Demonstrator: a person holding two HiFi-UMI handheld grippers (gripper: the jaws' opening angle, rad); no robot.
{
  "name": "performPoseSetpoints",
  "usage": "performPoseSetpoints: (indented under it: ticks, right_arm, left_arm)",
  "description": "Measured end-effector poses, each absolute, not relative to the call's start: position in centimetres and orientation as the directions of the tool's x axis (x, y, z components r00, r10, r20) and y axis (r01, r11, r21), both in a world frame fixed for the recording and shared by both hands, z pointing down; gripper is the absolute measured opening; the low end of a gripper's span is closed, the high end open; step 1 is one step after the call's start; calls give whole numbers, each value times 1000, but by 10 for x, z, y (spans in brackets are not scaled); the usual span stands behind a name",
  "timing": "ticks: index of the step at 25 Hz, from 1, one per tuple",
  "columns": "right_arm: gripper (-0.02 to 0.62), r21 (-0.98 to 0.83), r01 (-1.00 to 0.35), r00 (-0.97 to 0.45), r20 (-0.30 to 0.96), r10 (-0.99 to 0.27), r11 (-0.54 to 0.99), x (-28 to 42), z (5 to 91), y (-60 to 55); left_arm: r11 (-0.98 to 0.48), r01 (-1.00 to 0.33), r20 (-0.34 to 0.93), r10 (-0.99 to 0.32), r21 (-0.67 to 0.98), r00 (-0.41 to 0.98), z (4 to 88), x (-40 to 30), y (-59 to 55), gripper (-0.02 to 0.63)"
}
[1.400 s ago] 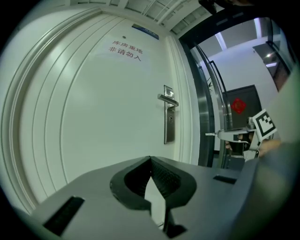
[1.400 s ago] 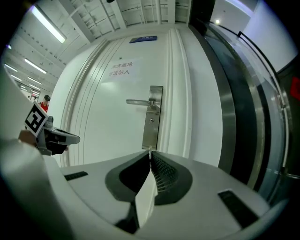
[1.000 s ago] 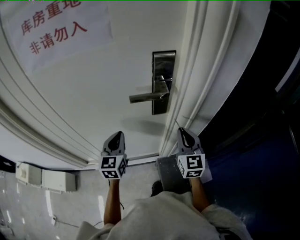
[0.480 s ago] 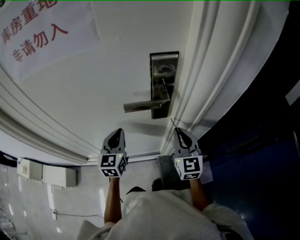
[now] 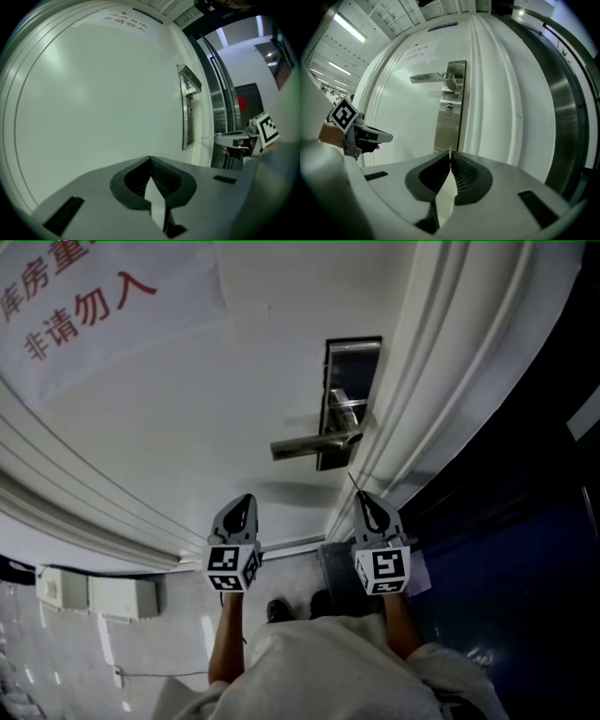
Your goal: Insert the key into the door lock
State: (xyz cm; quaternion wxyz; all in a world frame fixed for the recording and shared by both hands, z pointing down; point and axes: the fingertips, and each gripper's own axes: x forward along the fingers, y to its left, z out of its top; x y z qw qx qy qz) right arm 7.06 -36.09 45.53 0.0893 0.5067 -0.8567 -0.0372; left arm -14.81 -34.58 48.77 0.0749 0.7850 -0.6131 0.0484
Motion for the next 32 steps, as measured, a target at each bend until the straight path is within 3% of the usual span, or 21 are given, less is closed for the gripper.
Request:
performPoseSetpoints:
  ticks: [21,32]
  right_arm:
    - [29,393,-821,-458,-19,-889,414,50,363,-366]
    - [29,716,-626,-437,5,-899,309,39,356,-367]
  left_arm:
    - [-322,-945,128,-936,56,326,472,-155,-337,17]
    - [-326,-944,121,-936,50,330,470,-159,-338,17]
